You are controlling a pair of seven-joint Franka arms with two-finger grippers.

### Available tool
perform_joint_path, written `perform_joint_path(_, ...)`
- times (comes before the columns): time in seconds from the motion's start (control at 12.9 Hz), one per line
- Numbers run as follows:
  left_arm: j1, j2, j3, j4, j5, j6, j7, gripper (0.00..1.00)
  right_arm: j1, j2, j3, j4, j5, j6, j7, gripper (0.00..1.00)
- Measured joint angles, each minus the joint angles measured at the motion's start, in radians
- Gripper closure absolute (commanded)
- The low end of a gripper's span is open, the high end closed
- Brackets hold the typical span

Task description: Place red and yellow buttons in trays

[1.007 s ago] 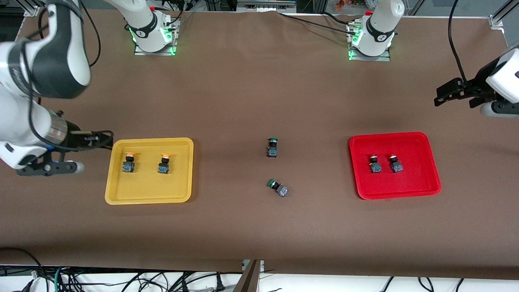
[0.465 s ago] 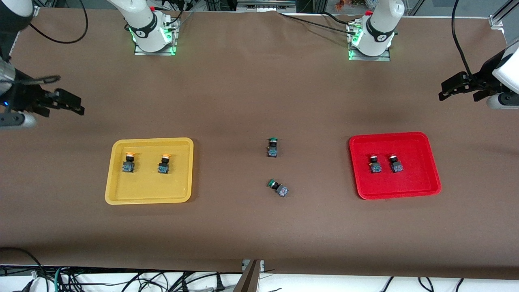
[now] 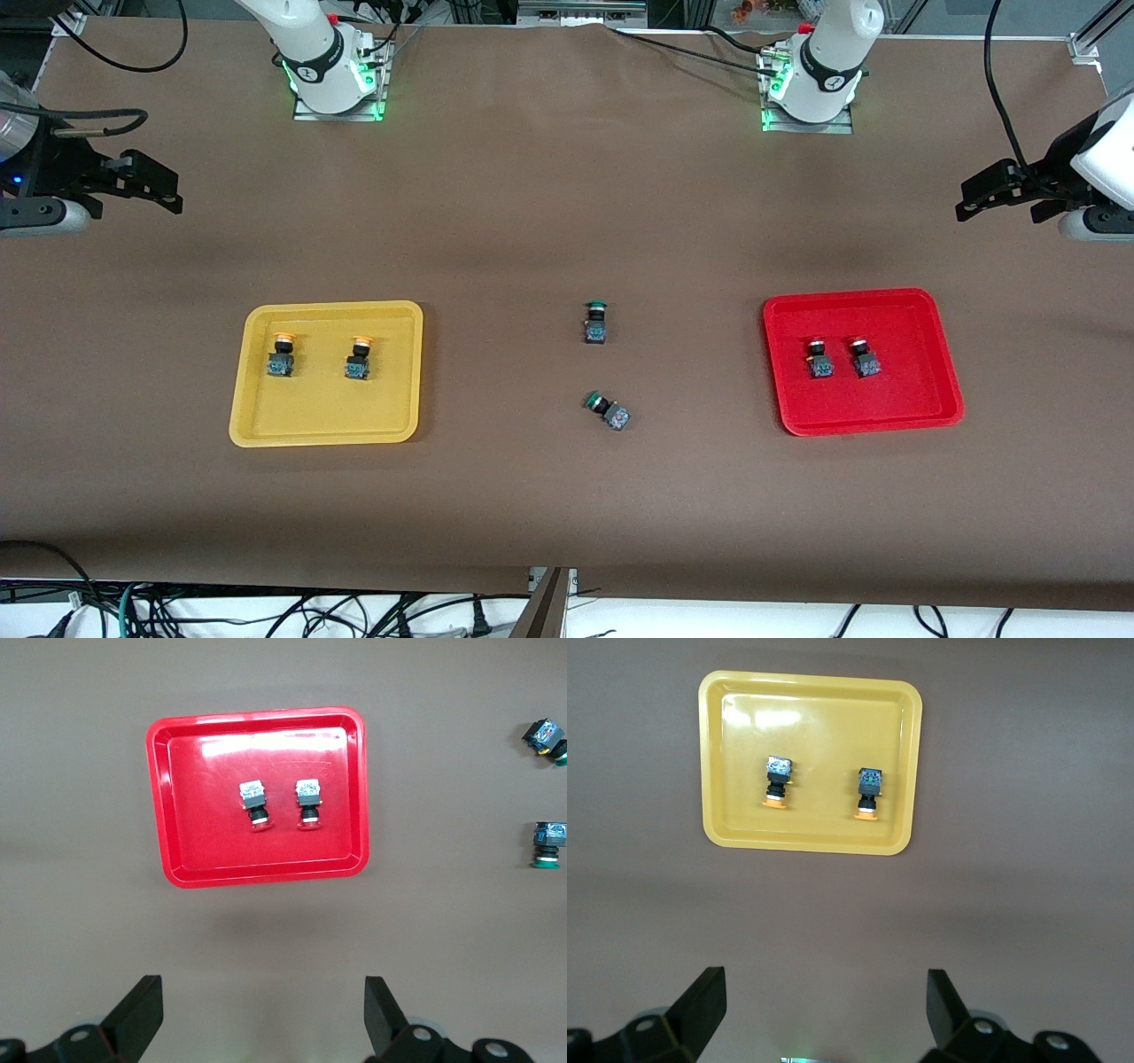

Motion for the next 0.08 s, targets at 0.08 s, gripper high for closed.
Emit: perform_joint_path(0.08,0.000,0.001,0.000,0.000,0.001,0.000,0.000,0.00,-0.002,0.004,0.000,0.002,-0.001,0.000,0.000,0.00)
